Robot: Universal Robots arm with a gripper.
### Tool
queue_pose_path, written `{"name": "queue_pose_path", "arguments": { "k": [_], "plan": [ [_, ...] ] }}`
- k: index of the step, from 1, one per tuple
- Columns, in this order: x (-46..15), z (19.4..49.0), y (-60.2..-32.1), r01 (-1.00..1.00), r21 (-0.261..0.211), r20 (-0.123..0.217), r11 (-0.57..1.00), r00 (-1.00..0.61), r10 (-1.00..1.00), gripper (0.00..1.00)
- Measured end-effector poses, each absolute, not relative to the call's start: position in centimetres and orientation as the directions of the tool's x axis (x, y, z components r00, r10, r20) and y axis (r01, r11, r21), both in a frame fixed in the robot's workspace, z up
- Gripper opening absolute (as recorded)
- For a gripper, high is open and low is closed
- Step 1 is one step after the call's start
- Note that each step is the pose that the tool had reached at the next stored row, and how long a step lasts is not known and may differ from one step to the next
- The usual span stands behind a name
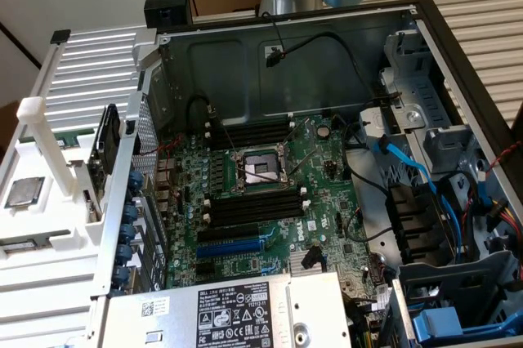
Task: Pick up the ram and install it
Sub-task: 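Pick up the ram and move it above insertion slot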
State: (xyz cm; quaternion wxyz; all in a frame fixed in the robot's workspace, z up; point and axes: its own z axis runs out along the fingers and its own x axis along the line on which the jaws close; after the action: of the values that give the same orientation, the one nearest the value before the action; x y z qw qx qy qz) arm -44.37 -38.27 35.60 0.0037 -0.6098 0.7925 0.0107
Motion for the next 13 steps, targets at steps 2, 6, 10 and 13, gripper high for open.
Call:
{"name": "queue_pose_path", "arguments": {
  "k": [2,6,10,13],
  "plan": [
    [-44.44,35.6,-38.27,-0.967,0.012,-0.019,0.256,-0.256,-0.966,0.1],
    [-44.67,35.59,-38.28,-0.977,0.012,-0.019,0.214,-0.214,-0.977,0.1],
    [-44.68,35.59,-38.29,-0.988,0.011,-0.019,0.152,-0.152,-0.988,0.1],
    [-44.57,35.58,-38.29,-0.992,0.008,-0.02,0.128,-0.128,-0.992,0.1]
  ]
}}
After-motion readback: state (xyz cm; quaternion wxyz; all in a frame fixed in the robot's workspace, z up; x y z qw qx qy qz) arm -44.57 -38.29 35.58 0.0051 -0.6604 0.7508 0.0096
